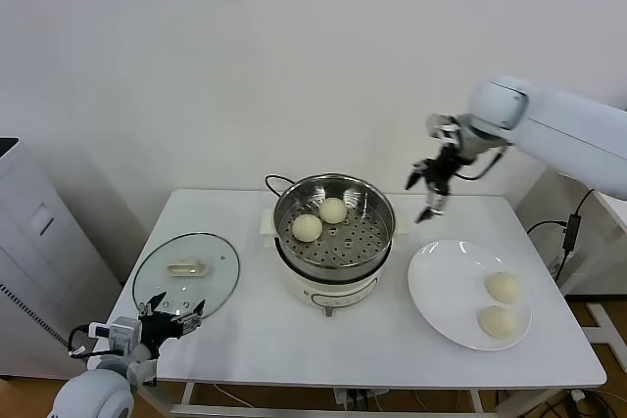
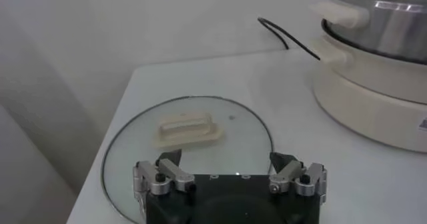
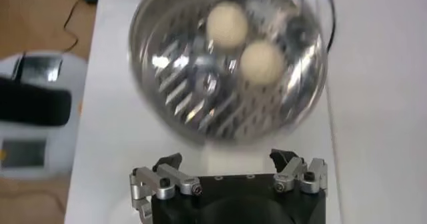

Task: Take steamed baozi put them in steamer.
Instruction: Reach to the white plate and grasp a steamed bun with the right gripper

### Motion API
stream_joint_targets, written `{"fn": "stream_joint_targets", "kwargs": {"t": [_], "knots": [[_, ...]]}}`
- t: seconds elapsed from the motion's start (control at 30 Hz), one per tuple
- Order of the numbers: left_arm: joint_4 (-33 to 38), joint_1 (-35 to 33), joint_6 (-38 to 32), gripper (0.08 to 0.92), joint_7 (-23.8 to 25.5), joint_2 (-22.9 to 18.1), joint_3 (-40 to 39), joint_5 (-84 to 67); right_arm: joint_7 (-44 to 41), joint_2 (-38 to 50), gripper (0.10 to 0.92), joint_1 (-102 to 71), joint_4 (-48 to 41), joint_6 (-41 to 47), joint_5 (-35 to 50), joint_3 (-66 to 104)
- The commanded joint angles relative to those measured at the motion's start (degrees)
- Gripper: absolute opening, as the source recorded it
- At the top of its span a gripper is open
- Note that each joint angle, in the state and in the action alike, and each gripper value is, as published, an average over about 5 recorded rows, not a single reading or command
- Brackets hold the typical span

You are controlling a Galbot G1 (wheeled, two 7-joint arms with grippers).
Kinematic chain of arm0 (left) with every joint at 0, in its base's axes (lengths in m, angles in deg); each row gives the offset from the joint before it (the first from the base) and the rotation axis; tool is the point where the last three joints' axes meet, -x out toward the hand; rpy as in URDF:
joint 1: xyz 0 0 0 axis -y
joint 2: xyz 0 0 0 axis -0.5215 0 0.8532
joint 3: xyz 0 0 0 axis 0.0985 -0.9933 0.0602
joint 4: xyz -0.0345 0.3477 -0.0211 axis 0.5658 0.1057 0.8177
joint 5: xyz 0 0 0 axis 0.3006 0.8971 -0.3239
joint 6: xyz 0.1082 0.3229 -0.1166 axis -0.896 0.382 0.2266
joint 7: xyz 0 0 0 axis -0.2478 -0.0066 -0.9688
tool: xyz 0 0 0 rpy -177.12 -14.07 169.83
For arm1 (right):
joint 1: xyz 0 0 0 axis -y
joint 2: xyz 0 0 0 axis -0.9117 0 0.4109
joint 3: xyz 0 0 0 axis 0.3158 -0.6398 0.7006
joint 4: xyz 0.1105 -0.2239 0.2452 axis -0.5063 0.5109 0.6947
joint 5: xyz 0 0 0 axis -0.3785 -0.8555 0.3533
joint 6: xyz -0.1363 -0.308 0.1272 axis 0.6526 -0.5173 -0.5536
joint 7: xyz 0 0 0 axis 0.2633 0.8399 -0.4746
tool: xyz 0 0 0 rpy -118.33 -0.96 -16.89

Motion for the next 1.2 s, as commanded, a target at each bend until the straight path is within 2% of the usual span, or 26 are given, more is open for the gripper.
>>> {"fn": "stream_joint_targets", "kwargs": {"t": [0.03,0.6,1.2], "knots": [[0.13,-0.01,0.11,0.823,-0.02,-0.07,0.01,0.06,-4.04,11.39,0.823,-9.42,1.26,-7.47,-14.17,5.14],[0.17,-0.21,0.21,0.823,-0.06,-0.11,0.21,0.22,-2.51,12.35,0.823,-31.98,-0.25,-10.94,-24.63,23.13],[0.03,-0.27,0.31,0.823,-0.05,-0.36,0.05,0.40,-2.10,11.35,0.823,-41.49,-2.79,-13.86,-33.70,32.43]]}}
